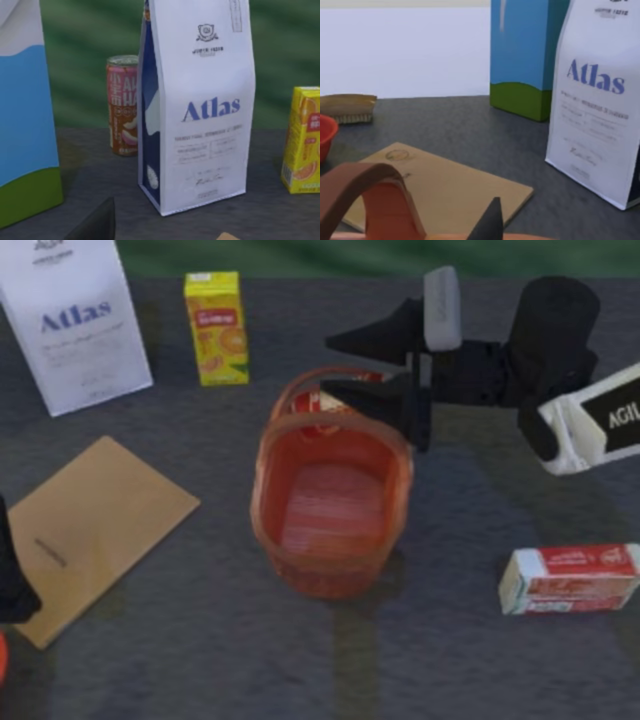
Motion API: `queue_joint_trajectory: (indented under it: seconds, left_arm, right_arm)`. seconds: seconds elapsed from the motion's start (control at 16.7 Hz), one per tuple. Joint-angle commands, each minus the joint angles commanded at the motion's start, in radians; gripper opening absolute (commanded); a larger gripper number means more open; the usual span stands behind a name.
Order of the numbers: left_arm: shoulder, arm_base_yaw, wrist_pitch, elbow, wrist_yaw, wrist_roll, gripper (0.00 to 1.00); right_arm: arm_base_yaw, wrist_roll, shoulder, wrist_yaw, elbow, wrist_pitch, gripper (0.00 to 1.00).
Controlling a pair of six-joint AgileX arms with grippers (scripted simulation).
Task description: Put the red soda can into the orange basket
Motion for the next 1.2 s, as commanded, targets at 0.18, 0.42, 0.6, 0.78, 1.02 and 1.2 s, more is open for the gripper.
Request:
queue_joint_trajectory:
  seconds: [0.18, 0.42, 0.6, 0.78, 1.02, 1.2]
  left_arm:
    - [0.0, 0.0, 0.0, 0.0, 0.0, 0.0, 1.0]
    - [0.0, 0.0, 0.0, 0.0, 0.0, 0.0, 1.0]
    - [0.0, 0.0, 0.0, 0.0, 0.0, 0.0, 1.0]
    - [0.009, -0.004, -0.006, 0.009, 0.002, 0.004, 1.0]
    - [0.136, -0.058, -0.099, 0.138, 0.021, 0.068, 1.0]
    - [0.317, -0.121, -0.228, 0.322, 0.035, 0.159, 1.0]
  right_arm:
    - [0.0, 0.0, 0.0, 0.0, 0.0, 0.0, 1.0]
    - [0.0, 0.0, 0.0, 0.0, 0.0, 0.0, 1.0]
    - [0.0, 0.0, 0.0, 0.0, 0.0, 0.0, 1.0]
    - [-0.005, 0.0, -0.007, 0.004, -0.005, -0.005, 1.0]
    - [-0.022, 0.006, -0.107, 0.062, -0.083, -0.065, 1.0]
    - [-0.05, 0.01, -0.26, 0.148, -0.189, -0.149, 1.0]
